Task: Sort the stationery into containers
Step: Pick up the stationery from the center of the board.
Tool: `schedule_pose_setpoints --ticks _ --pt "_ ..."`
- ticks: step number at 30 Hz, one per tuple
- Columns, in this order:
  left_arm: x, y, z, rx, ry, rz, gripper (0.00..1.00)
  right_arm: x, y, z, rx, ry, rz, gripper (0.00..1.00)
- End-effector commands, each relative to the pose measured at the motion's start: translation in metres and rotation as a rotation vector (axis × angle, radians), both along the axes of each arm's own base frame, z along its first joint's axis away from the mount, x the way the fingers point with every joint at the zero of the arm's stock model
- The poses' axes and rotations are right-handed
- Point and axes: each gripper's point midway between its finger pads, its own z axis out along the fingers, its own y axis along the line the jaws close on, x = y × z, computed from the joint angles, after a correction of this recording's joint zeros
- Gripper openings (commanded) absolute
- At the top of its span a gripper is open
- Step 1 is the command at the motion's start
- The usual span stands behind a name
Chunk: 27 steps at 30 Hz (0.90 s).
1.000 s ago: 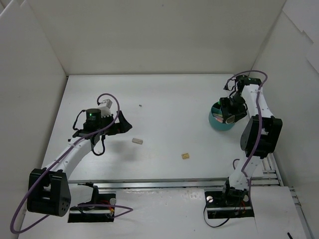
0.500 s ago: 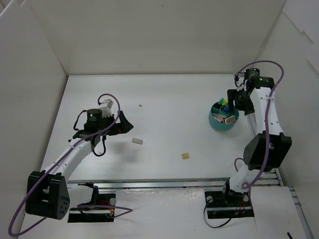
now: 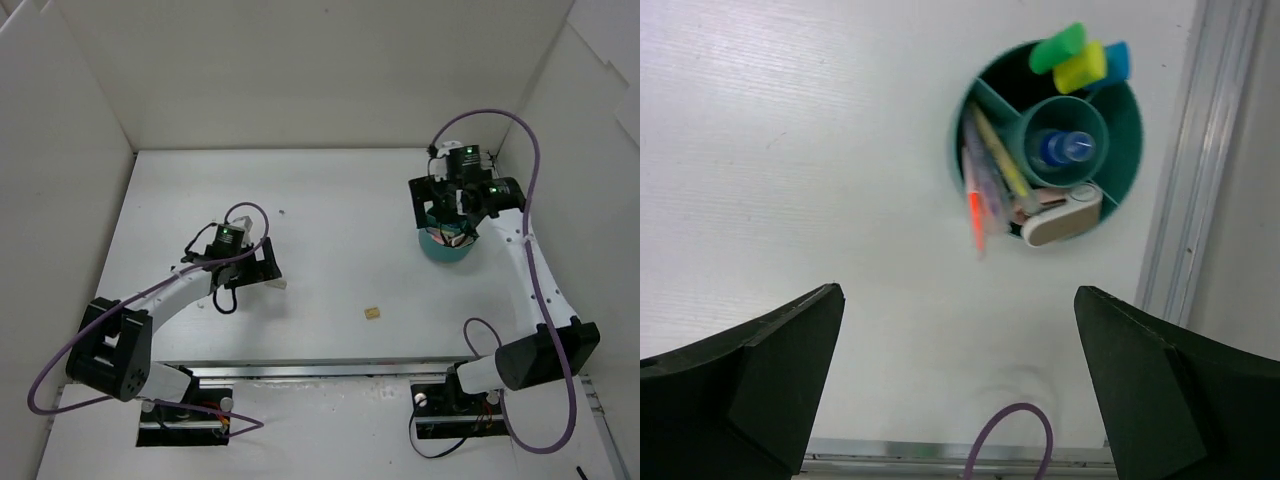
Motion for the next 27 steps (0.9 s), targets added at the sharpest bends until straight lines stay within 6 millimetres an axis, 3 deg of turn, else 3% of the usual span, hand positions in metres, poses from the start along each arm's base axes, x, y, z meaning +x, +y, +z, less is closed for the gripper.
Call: schedule_pose_setpoints --ticks 1,7,8,10,11,13,16,18,24,25,26,27 --pt "0.022 -0.005 0.025 0.08 -0.082 0.054 1.0 0.011 0.022 -0.024 -0.085 0.01 -0.036 0.98" --pt "0.026 -0.019 0.016 0.139 -0.095 -0.037 0.99 -0.016 0.067 -0.081 -0.007 0.119 -0.075 0.98" --pt "0.027 -0.019 0.011 0.152 -0.081 -0.038 1.0 -0.028 0.07 -0.1 -0.001 0.165 -0.058 0.98" --pt "0.024 -0.018 0.005 0.18 -0.055 -0.042 1.0 -0.038 0.083 -0.11 0.044 0.174 -0.032 0.98" --pt "0.023 -0.019 0.003 0.197 -0.05 -0.04 0.99 -0.052 0.086 -0.127 0.05 0.219 -0.006 0.98" --pt "0.021 -0.021 0.002 0.199 -0.049 -0.043 1.0 -0.065 0.107 -0.138 0.11 0.242 0.053 0.98" --pt "0.017 -0.023 0.01 0.167 -0.075 -0.046 0.99 -0.098 0.134 -0.173 0.156 0.331 0.121 0.98" --pt "0.017 -0.022 0.015 0.159 -0.089 -0.037 1.0 -0.106 0.15 -0.188 0.157 0.349 0.152 0.98" --pt "0.007 -0.02 0.026 0.158 -0.118 -0.032 1.0 -0.118 0.164 -0.229 0.113 0.411 0.156 0.95" --pt "0.004 -0.018 0.027 0.16 -0.114 -0.03 1.0 -0.117 0.163 -0.233 0.105 0.414 0.139 0.92" --pt "0.004 -0.016 0.028 0.165 -0.12 -0.021 1.0 -0.118 0.162 -0.236 0.099 0.422 0.135 0.8" --pt "0.001 -0.014 0.028 0.168 -0.118 -0.021 1.0 -0.118 0.161 -0.24 0.092 0.426 0.123 0.76"
